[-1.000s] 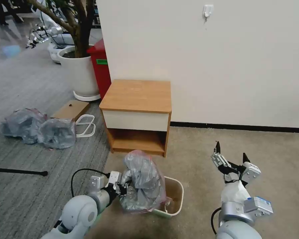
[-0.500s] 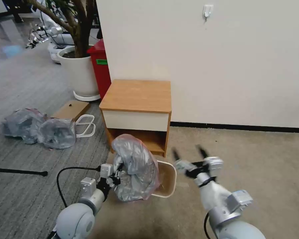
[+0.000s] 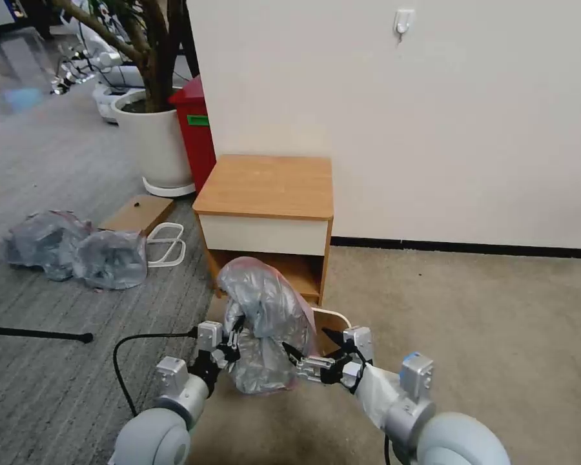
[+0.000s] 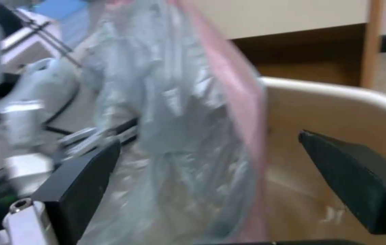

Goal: Pick up the garbage bag from the table and place it over the trash can.

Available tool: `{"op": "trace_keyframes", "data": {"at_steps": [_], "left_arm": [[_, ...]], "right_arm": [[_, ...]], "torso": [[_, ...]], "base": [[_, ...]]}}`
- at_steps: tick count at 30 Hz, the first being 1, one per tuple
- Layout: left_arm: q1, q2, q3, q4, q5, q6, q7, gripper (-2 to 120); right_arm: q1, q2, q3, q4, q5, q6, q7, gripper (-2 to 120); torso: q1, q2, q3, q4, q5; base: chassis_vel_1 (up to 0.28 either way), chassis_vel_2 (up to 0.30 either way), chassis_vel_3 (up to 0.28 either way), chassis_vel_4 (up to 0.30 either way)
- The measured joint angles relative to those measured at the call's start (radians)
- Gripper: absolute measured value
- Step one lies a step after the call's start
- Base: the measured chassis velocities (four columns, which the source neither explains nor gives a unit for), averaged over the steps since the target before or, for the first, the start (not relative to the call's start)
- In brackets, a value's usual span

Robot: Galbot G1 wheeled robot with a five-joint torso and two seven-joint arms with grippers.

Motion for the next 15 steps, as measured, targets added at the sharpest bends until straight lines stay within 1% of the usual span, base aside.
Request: {"op": "trace_keyframes", "data": {"at_steps": [4, 6, 7, 8, 11, 12, 15], "left_arm": [[0.006, -0.002, 0.004, 0.000, 0.010, -0.002, 0.004, 3], [0.007, -0.006, 0.004, 0.000, 0.013, -0.010, 0.004, 3], [0.007, -0.008, 0.004, 0.004, 0.013, -0.023, 0.004, 3], [0.007, -0.008, 0.004, 0.004, 0.013, -0.023, 0.004, 3], [0.009, -0.014, 0.003, 0.015, 0.017, -0.051, 0.005, 3], [0.009, -0.014, 0.003, 0.015, 0.017, -0.051, 0.005, 3], [0.018, -0.018, 0.003, 0.018, 0.019, -0.059, 0.008, 3]], "right_arm": [[0.020, 0.006, -0.015, -0.021, 0.014, -0.003, 0.026, 99], [0.027, 0.009, -0.029, -0.034, 0.018, -0.003, 0.031, 97], [0.031, 0.012, -0.036, -0.042, 0.018, -0.002, 0.033, 93], [0.031, 0.012, -0.036, -0.042, 0.018, -0.002, 0.033, 93], [0.037, 0.018, -0.048, -0.060, 0.015, 0.008, 0.035, 80], [0.037, 0.018, -0.048, -0.060, 0.015, 0.008, 0.035, 80], [0.043, 0.020, -0.053, -0.069, 0.011, 0.019, 0.033, 66]], "torso": [[0.000, 0.000, 0.000, 0.0001, 0.0000], [0.000, 0.000, 0.000, 0.0000, 0.0000], [0.000, 0.000, 0.000, 0.0000, 0.0000], [0.000, 0.000, 0.000, 0.0000, 0.0000], [0.000, 0.000, 0.000, 0.0000, 0.0000], [0.000, 0.000, 0.000, 0.0000, 0.0000], [0.000, 0.000, 0.000, 0.0000, -0.0001]], "base": [[0.000, 0.000, 0.000, 0.000], [0.000, 0.000, 0.000, 0.000], [0.000, 0.000, 0.000, 0.000], [0.000, 0.000, 0.000, 0.000], [0.000, 0.000, 0.000, 0.000], [0.000, 0.000, 0.000, 0.000], [0.000, 0.000, 0.000, 0.000]]}}
